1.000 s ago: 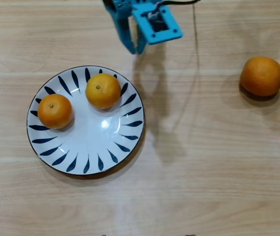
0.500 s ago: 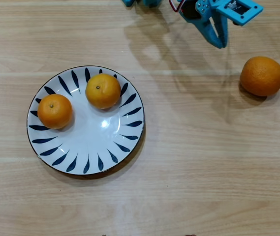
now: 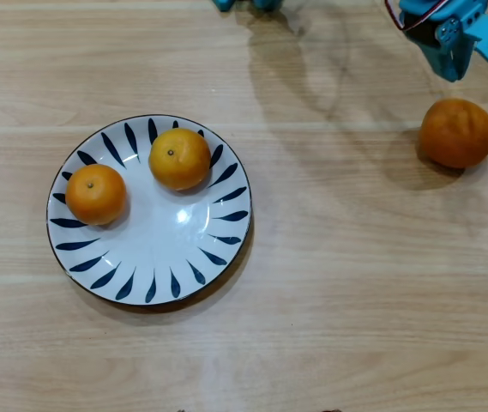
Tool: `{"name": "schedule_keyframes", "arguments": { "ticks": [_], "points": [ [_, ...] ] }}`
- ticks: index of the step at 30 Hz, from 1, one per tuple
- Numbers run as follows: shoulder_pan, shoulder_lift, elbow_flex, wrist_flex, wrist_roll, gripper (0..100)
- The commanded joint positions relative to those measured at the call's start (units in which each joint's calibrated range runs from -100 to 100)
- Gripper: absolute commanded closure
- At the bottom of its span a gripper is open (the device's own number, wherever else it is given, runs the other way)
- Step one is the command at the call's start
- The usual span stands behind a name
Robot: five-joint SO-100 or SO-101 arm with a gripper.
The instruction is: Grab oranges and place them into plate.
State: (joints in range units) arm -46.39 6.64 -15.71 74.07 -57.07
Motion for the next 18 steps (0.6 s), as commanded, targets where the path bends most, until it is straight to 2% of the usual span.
{"name": "schedule_keyframes", "arguments": {
  "ticks": [1,7,14,16,18],
  "points": [
    [-1.67,7.13,-21.27,10.54,-0.9,98],
    [-3.13,19.56,-38.56,12.69,-0.49,98],
    [-4.25,23.96,-42.0,12.86,-0.8,97],
    [-4.25,24.04,-42.0,13.12,-1.01,93],
    [-4.25,24.04,-42.0,13.03,-1.01,82]
  ]
}}
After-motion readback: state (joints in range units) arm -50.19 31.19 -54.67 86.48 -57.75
